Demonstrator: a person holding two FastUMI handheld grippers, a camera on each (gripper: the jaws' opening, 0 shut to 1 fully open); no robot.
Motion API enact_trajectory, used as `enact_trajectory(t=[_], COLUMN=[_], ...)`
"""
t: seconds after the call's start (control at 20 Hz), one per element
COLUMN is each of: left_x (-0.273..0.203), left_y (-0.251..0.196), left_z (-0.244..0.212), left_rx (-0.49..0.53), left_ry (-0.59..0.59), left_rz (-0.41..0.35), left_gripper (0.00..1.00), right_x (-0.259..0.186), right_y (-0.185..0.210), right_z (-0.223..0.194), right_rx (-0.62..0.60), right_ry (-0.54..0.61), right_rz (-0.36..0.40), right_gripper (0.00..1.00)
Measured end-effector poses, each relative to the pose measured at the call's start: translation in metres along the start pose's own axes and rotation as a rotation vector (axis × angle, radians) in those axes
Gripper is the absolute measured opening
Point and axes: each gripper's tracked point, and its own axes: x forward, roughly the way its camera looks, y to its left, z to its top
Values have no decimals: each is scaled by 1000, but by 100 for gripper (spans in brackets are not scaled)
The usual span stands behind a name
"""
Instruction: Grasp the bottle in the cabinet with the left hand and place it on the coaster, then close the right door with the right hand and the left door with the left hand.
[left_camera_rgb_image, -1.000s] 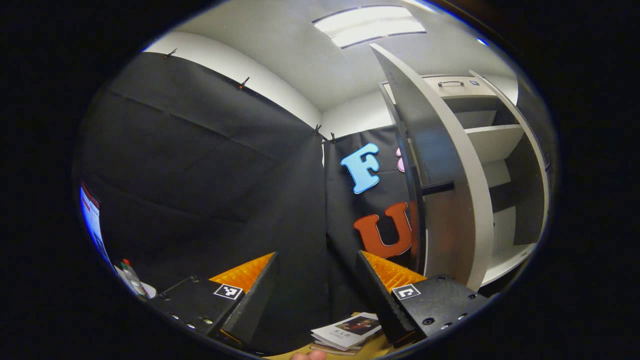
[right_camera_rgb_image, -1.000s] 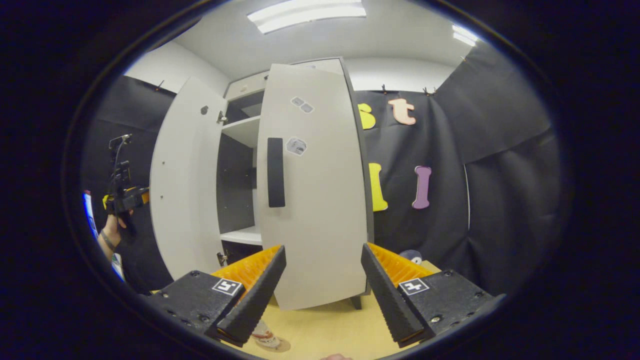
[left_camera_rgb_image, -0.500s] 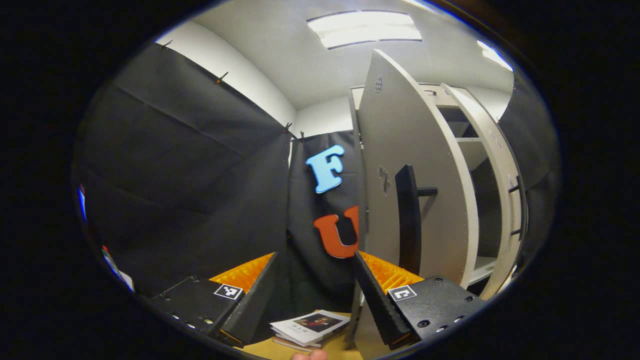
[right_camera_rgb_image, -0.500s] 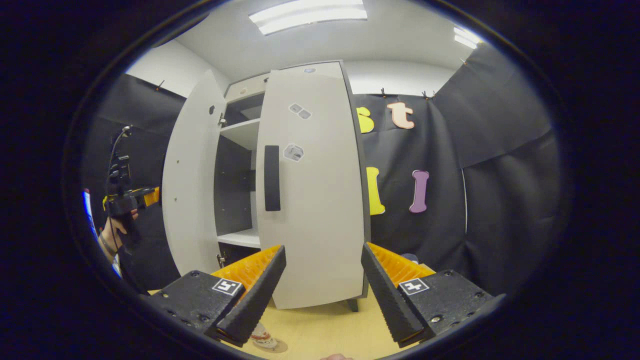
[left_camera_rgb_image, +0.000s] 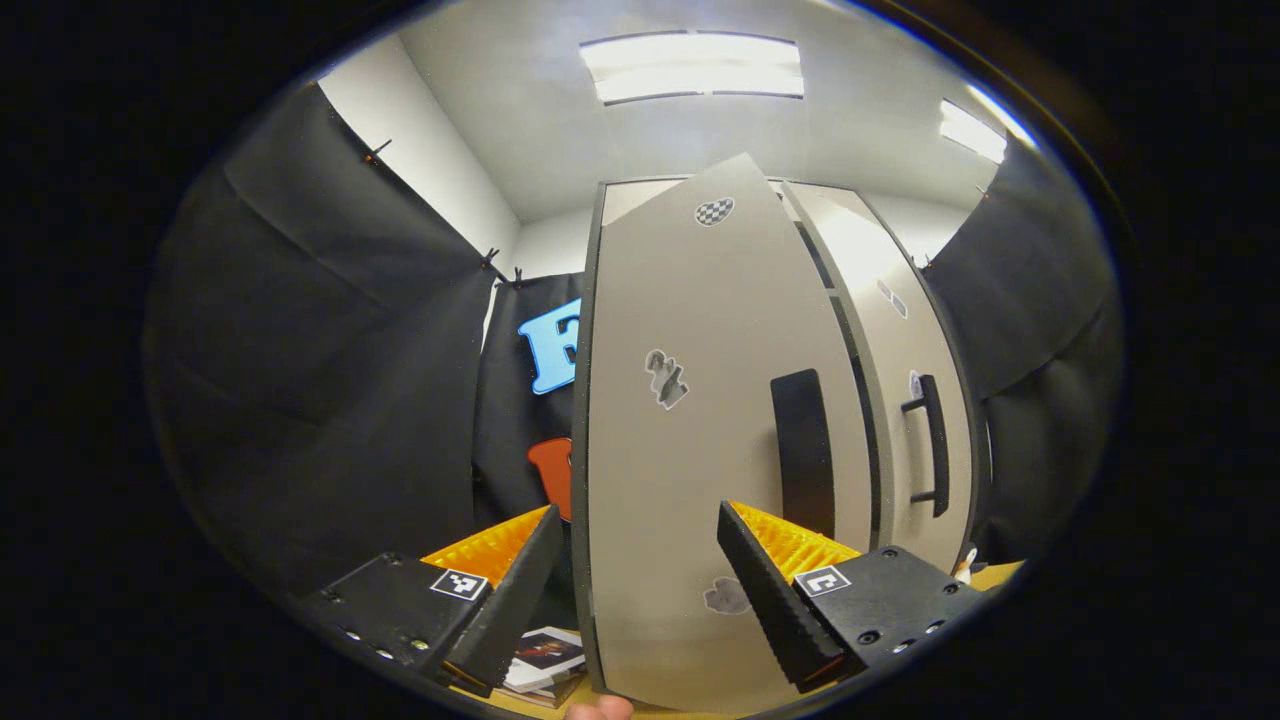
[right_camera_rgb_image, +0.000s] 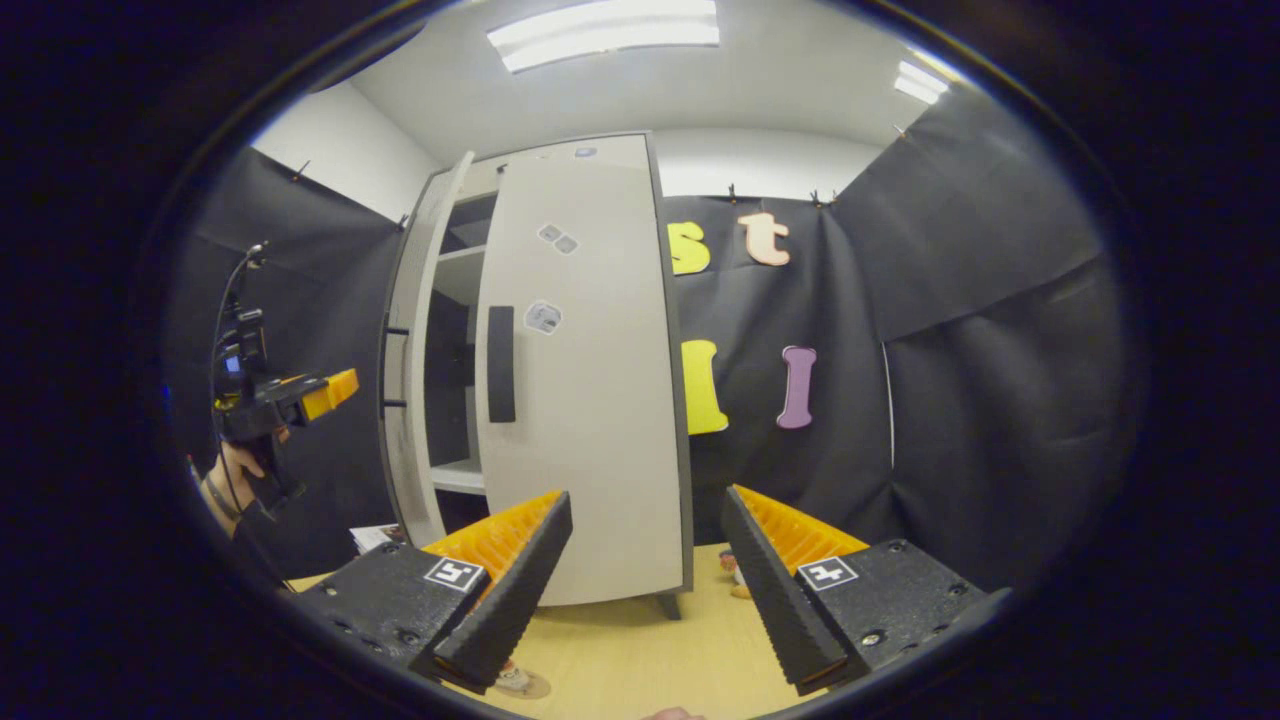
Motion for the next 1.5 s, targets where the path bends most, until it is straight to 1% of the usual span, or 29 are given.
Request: enact_trajectory(t=[0.1,0.2,0.3,0.55,0.6,0.65,0.75,0.8,0.85,0.9,1.05,1.15,1.25,1.3,1.4,1.45,1.5], left_x=[-10,-28,-47,-89,-98,-106,-117,-121,-124,-125,-127,-130,-132,-132,-132,-132,-132], left_y=[-5,-18,-24,-28,-26,-22,-15,-15,-17,-17,-15,-21,-24,-25,-24,-25,-27], left_z=[-8,-19,-32,-63,-73,-81,-92,-96,-99,-102,-106,-106,-105,-103,-100,-98,-97], left_rx=[-34,-70,-80,-129,-130,-121,-107,-110,-116,-123,-143,-155,-147,-136,-113,-106,-100], left_ry=[25,60,99,147,168,191,221,230,237,248,263,256,247,239,224,217,214], left_rz=[-19,-52,-68,-42,-31,-17,-2,-11,-24,-30,-18,-30,-44,-50,-54,-57,-62], left_gripper=[95,96,96,98,97,99,96,99,99,95,95,95,90,90,95,95,99], right_x=[1,6,8,10,11,11,11,10,9,9,6,5,3,2,2,2,1], right_y=[4,12,24,49,54,58,62,64,64,65,68,66,65,63,66,66,66], right_z=[-3,-10,-18,-38,-41,-45,-50,-49,-48,-50,-45,-48,-50,-51,-50,-49,-49], right_rx=[10,30,45,51,54,55,54,55,57,59,61,62,62,64,63,61,59], right_ry=[6,20,42,79,91,112,129,124,126,129,116,123,131,136,140,139,136], right_rz=[7,31,58,107,117,124,127,123,121,123,124,120,111,111,110,109,108], right_gripper=[99,99,99,99,99,99,99,99,99,99,99,99,99,99,99,99,99])
